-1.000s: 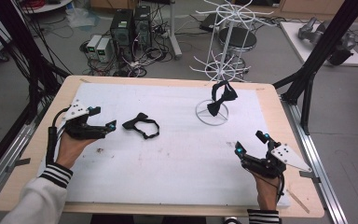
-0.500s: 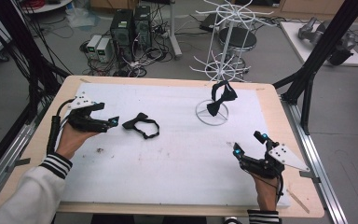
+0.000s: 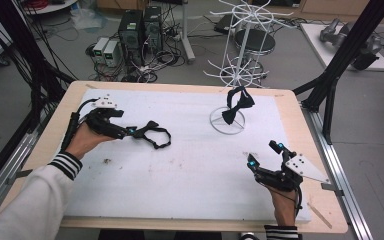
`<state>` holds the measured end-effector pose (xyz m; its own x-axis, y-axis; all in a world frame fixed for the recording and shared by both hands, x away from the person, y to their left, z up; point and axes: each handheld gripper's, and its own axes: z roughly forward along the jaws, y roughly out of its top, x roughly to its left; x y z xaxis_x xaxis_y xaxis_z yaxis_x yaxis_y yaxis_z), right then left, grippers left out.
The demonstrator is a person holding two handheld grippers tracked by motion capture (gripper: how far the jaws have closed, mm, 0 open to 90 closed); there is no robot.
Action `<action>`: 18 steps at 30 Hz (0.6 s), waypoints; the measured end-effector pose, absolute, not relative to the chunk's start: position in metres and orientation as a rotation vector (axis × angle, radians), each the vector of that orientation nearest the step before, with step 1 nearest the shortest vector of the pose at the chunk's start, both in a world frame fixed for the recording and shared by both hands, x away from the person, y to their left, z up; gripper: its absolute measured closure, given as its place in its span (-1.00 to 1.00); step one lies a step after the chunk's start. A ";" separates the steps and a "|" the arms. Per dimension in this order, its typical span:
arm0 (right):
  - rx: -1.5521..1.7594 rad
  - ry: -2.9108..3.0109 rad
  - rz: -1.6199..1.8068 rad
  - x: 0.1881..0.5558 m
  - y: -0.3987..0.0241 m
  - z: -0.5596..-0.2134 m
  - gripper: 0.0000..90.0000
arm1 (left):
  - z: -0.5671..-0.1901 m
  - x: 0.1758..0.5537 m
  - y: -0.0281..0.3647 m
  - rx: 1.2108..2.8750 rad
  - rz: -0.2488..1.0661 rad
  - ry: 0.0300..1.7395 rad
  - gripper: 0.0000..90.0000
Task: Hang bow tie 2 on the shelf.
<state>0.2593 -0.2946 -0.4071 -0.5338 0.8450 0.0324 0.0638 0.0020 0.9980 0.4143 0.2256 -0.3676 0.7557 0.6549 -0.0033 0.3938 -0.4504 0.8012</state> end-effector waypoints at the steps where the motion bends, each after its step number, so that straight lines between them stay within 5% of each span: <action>1: 0.945 1.658 1.595 0.259 -0.294 -0.407 -0.74 | -0.368 0.417 0.224 2.108 0.371 0.787 -0.70; 18: 0.927 1.665 1.594 0.259 -0.292 -0.406 -0.74 | -0.382 0.452 0.199 2.317 0.244 0.837 -0.70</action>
<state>0.2590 -0.2922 -0.4064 -0.5425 0.8398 0.0196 0.0559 0.0128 0.9984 0.4520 0.1987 -0.3816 0.7784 0.6263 -0.0443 0.5048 -0.5823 0.6373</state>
